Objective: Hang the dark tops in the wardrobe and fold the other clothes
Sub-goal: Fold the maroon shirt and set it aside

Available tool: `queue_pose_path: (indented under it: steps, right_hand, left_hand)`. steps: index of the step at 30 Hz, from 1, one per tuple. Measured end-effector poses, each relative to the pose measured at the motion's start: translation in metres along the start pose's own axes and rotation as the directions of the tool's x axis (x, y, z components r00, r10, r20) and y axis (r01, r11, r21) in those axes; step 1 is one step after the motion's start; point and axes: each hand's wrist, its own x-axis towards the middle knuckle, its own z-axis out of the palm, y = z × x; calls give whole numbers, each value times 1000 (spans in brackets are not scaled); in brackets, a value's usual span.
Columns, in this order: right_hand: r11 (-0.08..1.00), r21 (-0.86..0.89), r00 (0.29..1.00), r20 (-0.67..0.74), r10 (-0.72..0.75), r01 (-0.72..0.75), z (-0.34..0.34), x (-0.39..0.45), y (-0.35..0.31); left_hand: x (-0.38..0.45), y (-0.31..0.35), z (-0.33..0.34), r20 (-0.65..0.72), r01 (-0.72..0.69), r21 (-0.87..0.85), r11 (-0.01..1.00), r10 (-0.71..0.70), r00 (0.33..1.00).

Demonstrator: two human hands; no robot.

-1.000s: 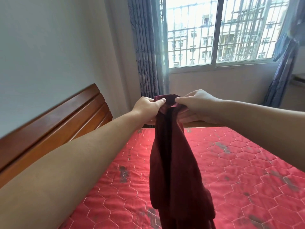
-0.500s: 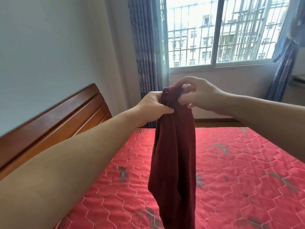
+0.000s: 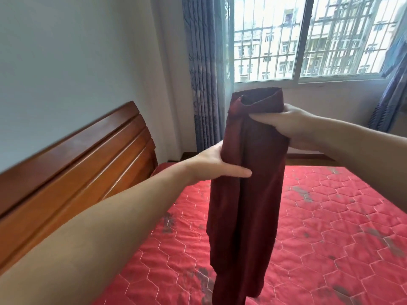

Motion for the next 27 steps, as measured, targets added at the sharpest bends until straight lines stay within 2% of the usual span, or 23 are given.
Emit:
queue_pose_path:
  steps: [2,5,9,12,17,19,20,22,23,25,27]
  right_hand:
    - [1000,-28,999,-32,-10,9,-6,0,-3]
    - [980,-195,996,-75,-43,28,-17,-2,-3]
    - [967,-255,1000,7,4,-2,-32,-9,-4]
    - [959,-279,979,173,109,-58,-39,-15,-8]
    - [960,-236,910,348,228,-150,-38,-23,-19]
    - [964,-200,895,375,243,-178,-35,-25,-24]
    - [968,-170,891,386,239,-186,-33,-26,-27]
    - [978,-91,897,390,207,-186,-30,-27,-33]
    - [982,-57,905,382,187,-179,-29,-28,-35]
    - [987,-9,924,350,153,-160,-27,-28,-40]
    - [991,7,944,304,126,-135,-27,-27,-43]
  left_hand:
    - [1,-15,8,-13,82,261,962,-82,997]
    - [4,-28,6,-56,151,539,828,-144,988]
    - [8,-33,-10,-51,189,673,715,-210,976]
    - [15,-32,-21,-106,161,756,635,-124,987]
    - [23,-29,-26,-64,-62,798,599,187,980]
    - [25,-29,-22,-92,-143,765,628,327,941]
    - [27,-29,-18,-137,-167,700,694,360,923]
    - [30,-27,-8,-224,-156,439,885,276,935]
    - [31,-26,-3,-218,-147,280,949,212,952]
    - [33,-26,9,-144,-126,23,992,128,981]
    - [35,-29,23,-109,-48,-113,992,36,993]
